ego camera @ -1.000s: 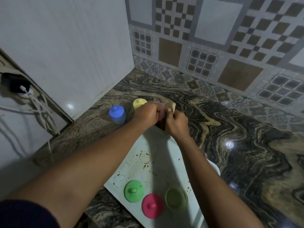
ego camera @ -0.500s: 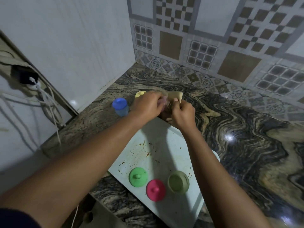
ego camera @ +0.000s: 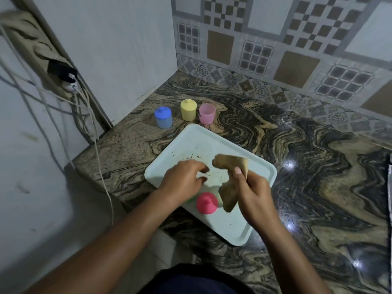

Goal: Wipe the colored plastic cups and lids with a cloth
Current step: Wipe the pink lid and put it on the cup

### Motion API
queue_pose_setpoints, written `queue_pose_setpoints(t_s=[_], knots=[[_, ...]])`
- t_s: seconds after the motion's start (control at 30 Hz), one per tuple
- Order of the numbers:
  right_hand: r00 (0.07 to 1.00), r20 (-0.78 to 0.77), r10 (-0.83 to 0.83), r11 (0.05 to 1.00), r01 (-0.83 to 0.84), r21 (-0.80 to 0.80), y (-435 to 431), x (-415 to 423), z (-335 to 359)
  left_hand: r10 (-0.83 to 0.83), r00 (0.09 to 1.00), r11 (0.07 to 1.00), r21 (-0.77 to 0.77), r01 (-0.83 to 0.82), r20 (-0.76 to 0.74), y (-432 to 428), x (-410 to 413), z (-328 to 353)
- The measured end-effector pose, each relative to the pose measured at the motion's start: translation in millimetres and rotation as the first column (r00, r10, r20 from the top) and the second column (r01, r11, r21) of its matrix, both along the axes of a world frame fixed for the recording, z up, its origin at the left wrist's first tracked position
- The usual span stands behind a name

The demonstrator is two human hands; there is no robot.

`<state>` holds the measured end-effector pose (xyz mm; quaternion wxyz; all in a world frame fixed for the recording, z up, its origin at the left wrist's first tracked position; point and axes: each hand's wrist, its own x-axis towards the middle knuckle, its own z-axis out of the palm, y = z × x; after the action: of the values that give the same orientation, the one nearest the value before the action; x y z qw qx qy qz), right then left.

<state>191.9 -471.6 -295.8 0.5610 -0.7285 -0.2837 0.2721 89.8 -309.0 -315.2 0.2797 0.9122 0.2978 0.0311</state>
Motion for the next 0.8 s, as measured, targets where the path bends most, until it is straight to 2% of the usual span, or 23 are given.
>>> queue_pose_setpoints(t_s=[0.07,0.17,0.27,0.4,0.53,0.63,0.73,0.8], knots=[[0.999,0.038,0.033,0.999,-0.032,-0.030,-11.5,-12.4,-5.1,-0.031,0.989,0.999,0.030,0.035,-0.141,-12.1,-6.5,-15.5],[0.997,0.070,-0.018,0.997,0.023,-0.076,-20.7,-20.8,-11.7,-0.094,0.961,0.992,0.051,0.111,-0.261,-27.1,-11.0,-34.6],[0.998,0.060,-0.032,0.992,0.039,-0.119,-23.7,-21.9,-20.9,-0.124,0.945,0.983,0.094,0.159,-0.304,-36.0,-12.4,-50.7],[0.998,0.056,-0.026,0.996,0.030,-0.080,-27.3,-20.1,-24.9,-0.072,0.953,0.969,0.205,0.136,-0.293,-41.8,-7.6,-69.4],[1.000,0.011,-0.014,0.999,0.015,-0.042,-31.9,-17.9,-23.9,-0.063,0.978,0.967,0.229,0.108,-0.197,-45.0,-9.4,-70.1],[0.997,-0.076,0.012,0.998,-0.007,0.069,-35.1,-15.4,-10.9,-0.003,1.000,0.990,0.144,0.002,0.006,-36.8,-20.0,-57.4],[0.991,-0.132,0.016,0.979,0.012,0.206,-38.9,-11.0,12.4,0.201,0.934,0.979,-0.079,-0.186,0.295,-26.2,-25.5,-32.9],[0.985,-0.162,0.055,0.957,-0.006,0.291,-37.7,-11.1,26.9,0.365,0.848,0.917,-0.304,-0.257,0.384,-24.3,-24.6,-5.3]])
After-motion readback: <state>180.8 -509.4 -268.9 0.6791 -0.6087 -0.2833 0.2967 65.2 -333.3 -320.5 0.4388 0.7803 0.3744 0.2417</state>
